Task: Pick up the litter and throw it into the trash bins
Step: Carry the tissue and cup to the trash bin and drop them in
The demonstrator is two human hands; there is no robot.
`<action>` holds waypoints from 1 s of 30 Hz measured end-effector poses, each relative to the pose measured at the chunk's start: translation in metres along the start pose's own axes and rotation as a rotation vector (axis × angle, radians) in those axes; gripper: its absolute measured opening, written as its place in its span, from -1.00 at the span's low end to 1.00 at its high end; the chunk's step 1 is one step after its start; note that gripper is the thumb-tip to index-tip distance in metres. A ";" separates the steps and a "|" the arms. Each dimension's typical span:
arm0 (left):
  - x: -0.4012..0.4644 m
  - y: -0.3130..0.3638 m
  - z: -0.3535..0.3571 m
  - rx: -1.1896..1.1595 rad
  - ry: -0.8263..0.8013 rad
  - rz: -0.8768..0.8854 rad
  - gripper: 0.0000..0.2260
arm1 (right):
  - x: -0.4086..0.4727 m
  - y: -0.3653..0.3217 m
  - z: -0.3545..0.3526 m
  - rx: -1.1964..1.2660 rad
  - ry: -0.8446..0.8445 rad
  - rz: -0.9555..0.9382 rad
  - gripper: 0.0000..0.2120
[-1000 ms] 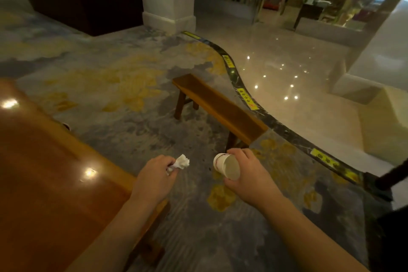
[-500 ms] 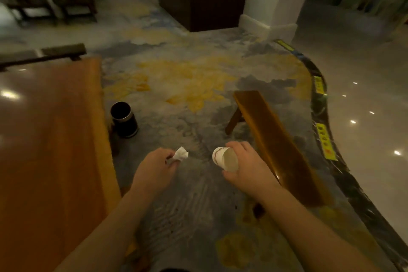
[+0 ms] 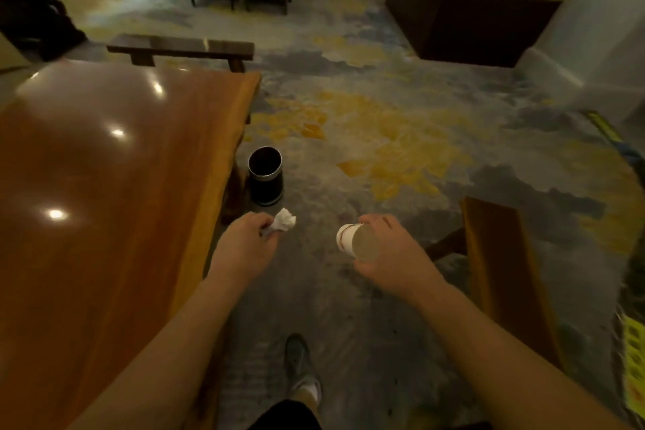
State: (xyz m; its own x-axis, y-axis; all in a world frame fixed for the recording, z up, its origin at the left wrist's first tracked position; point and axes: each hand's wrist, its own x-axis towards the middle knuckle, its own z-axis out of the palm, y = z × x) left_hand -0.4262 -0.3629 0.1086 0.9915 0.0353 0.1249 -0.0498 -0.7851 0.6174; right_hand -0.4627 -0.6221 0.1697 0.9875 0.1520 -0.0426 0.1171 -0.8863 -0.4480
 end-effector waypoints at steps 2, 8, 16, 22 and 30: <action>0.046 -0.008 0.011 -0.033 0.036 -0.037 -0.87 | 0.049 0.011 -0.006 -0.019 -0.034 -0.020 -0.35; 0.183 -0.016 0.033 -0.094 0.027 -0.099 -0.89 | 0.199 0.030 -0.031 -0.031 -0.092 -0.014 -0.31; 0.311 -0.018 0.035 -0.073 -0.001 -0.154 -0.85 | 0.348 0.050 -0.026 0.051 -0.085 -0.092 -0.31; 0.396 -0.027 0.069 -0.003 -0.038 -0.297 -0.83 | 0.477 0.077 -0.007 0.109 -0.139 -0.178 -0.31; 0.493 -0.050 0.129 0.010 0.038 -0.583 -0.93 | 0.662 0.104 0.028 0.066 -0.345 -0.372 -0.35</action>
State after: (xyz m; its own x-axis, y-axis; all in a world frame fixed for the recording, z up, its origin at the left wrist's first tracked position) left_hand 0.0808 -0.3862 0.0395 0.8500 0.4852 -0.2052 0.5039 -0.6353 0.5853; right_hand 0.1999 -0.6017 0.0694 0.7862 0.5976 -0.1572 0.4363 -0.7170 -0.5437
